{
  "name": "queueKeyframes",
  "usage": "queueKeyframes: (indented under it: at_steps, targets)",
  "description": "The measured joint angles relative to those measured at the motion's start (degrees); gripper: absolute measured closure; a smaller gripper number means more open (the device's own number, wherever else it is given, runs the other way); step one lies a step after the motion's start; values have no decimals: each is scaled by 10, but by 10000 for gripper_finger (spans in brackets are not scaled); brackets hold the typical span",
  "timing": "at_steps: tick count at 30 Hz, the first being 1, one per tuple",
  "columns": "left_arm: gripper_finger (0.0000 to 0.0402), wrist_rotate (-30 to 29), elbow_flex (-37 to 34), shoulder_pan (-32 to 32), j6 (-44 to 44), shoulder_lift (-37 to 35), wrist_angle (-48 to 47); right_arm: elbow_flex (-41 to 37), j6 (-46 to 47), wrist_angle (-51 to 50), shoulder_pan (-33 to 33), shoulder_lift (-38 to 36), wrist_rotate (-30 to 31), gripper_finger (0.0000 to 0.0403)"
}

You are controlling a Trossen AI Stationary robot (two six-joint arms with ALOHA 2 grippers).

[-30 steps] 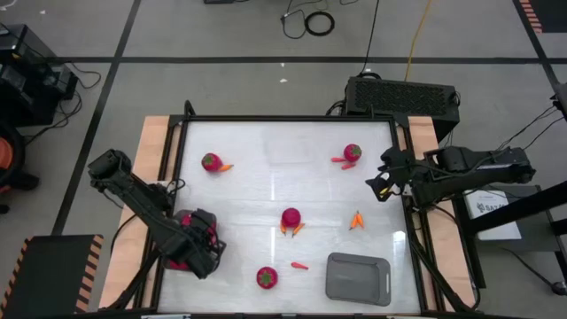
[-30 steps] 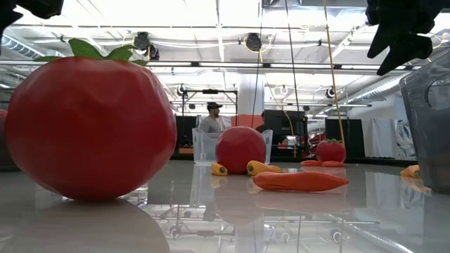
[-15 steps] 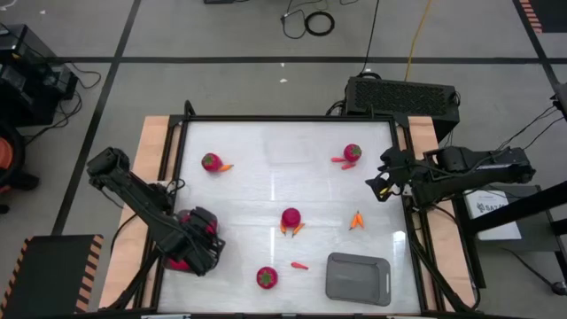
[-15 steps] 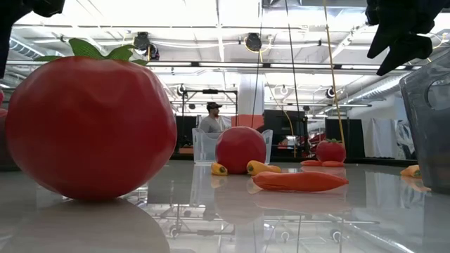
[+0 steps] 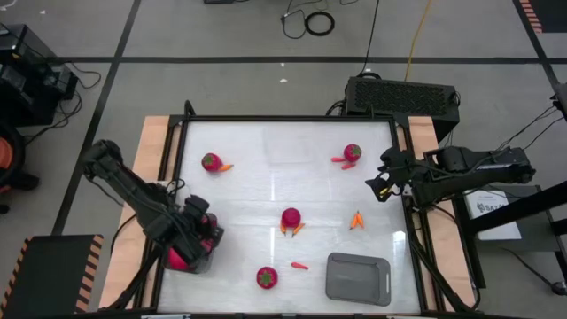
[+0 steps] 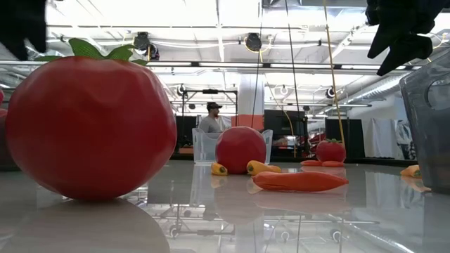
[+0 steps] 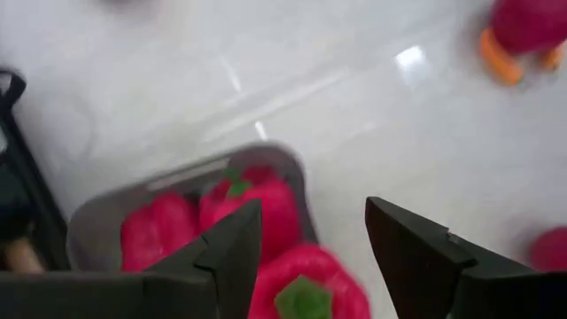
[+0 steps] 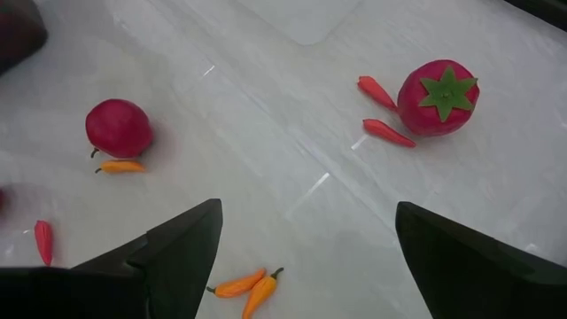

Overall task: Sort produce into baskets
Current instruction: Adjust the left black bin

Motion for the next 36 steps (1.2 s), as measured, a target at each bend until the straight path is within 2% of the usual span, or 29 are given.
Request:
queueKeyframes:
  at_steps: [2,6,9,12,20,25,36]
  targets:
    - [194,-25,0,11,14,-7,8,0,1,0,0,0,0,74]
    - [194,-52,0,54,103,-16,68,0,12,0,0,0,0,74]
    - [194,-43,0,95,202,-14,152,0,12,0,0,0,0,74]
    - [194,-6,1,142,283,2,208,0,12,0,0,0,0,74]
    - [194,148,1,247,405,57,199,0,28,0,0,0,-2,74]
    - [194,208,1,279,468,92,165,0,30,-1,0,0,-2,74]
    - [194,267,1,290,512,108,89,0,46,-3,0,0,-3,74]
